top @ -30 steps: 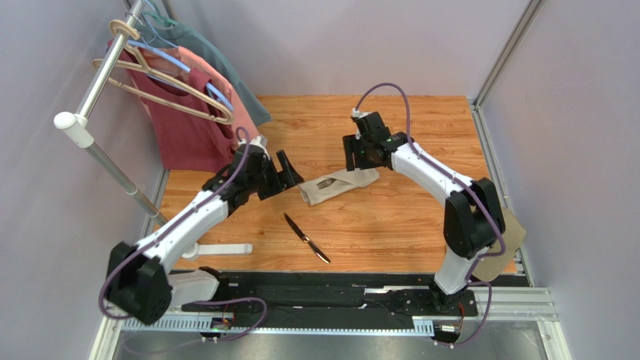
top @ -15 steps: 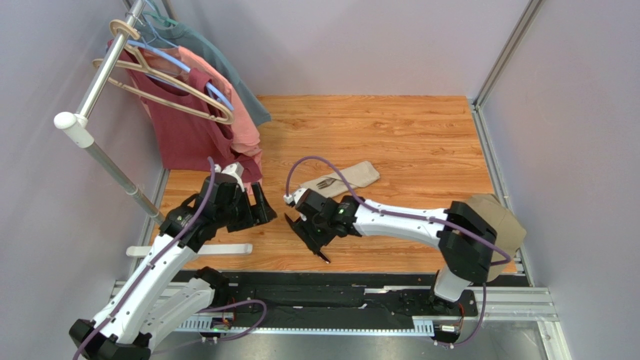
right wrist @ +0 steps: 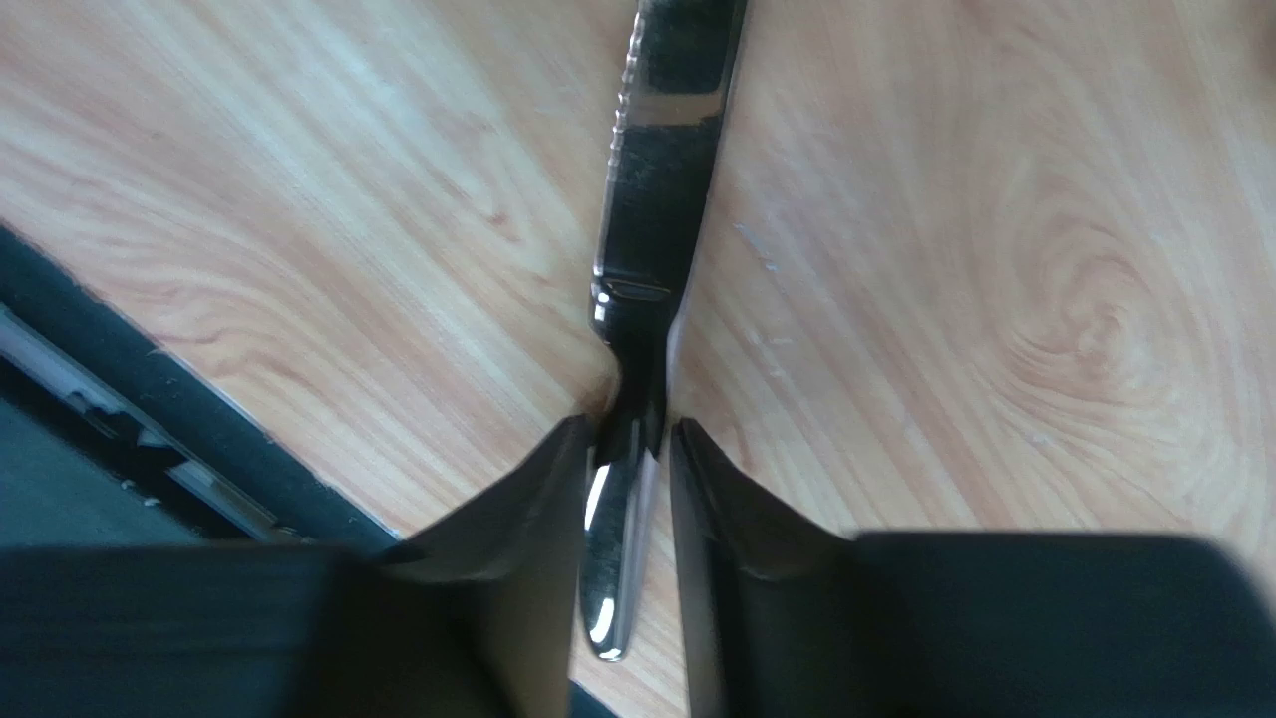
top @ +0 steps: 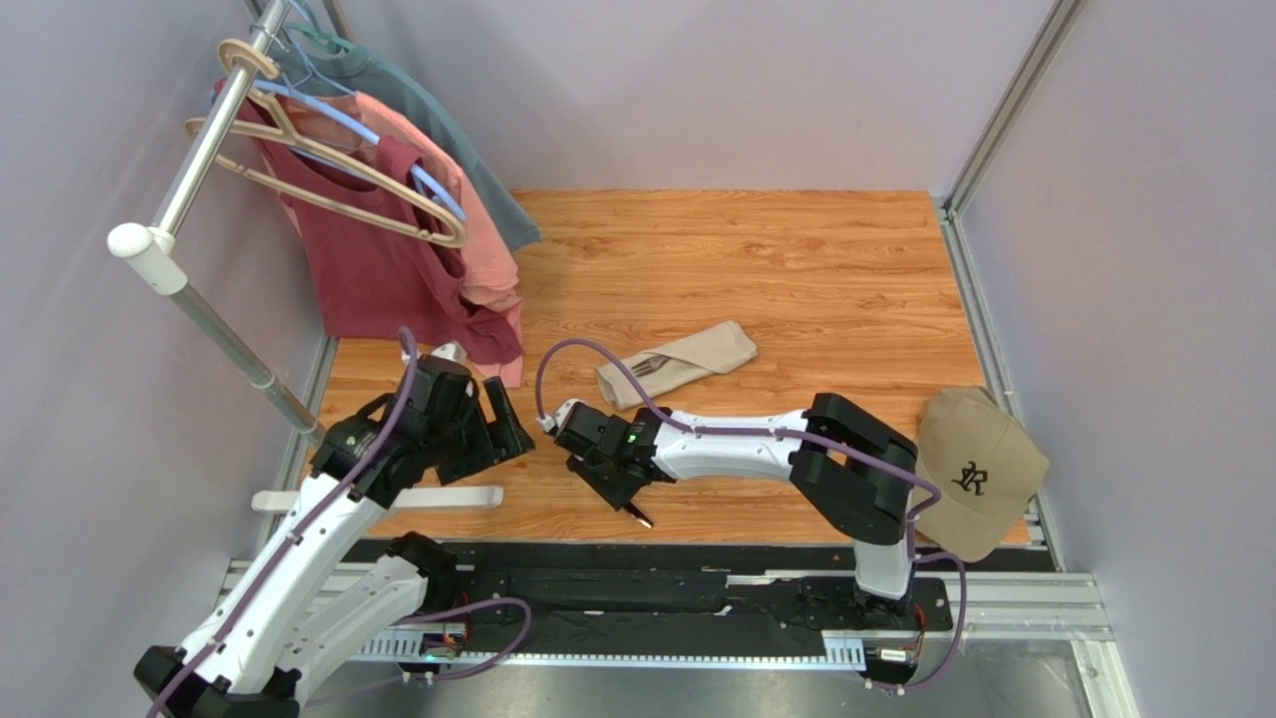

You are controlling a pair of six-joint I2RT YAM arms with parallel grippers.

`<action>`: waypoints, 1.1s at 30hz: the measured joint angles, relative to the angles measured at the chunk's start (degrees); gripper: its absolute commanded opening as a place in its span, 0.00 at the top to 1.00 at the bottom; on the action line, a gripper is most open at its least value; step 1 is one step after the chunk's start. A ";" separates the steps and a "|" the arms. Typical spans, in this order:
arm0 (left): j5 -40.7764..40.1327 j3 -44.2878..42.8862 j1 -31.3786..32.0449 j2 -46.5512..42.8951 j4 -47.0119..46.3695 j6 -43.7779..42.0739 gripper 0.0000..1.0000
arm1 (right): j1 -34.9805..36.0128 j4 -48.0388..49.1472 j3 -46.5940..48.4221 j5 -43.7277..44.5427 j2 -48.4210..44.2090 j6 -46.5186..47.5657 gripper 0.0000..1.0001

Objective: Fold the napkin into a case and place the utensils inside
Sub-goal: Pick up the knife from the center of the board, then pass from the right arm to the left

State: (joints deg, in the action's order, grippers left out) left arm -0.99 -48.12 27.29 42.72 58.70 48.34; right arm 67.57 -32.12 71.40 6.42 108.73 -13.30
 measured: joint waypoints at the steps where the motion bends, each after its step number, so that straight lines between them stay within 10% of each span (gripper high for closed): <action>1: -0.20 0.00 0.00 0.76 0.22 0.15 0.13 | -0.04 0.09 0.52 -0.39 0.52 0.37 0.91; 7: -0.55 0.79 -0.09 5.11 -0.28 1.22 0.01 | -0.24 2.27 -0.17 -0.94 0.35 3.15 1.00; 33: 27.21 0.04 -8.94 46.27 -26.25 3.26 0.07 | -4.02 26.08 -28.68 7.06 -18.88 22.53 1.00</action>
State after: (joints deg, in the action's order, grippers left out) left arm 26.22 -48.07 18.35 88.99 32.45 51.59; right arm 63.55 -6.04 42.72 13.47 89.84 9.23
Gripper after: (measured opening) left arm 0.945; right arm 0.068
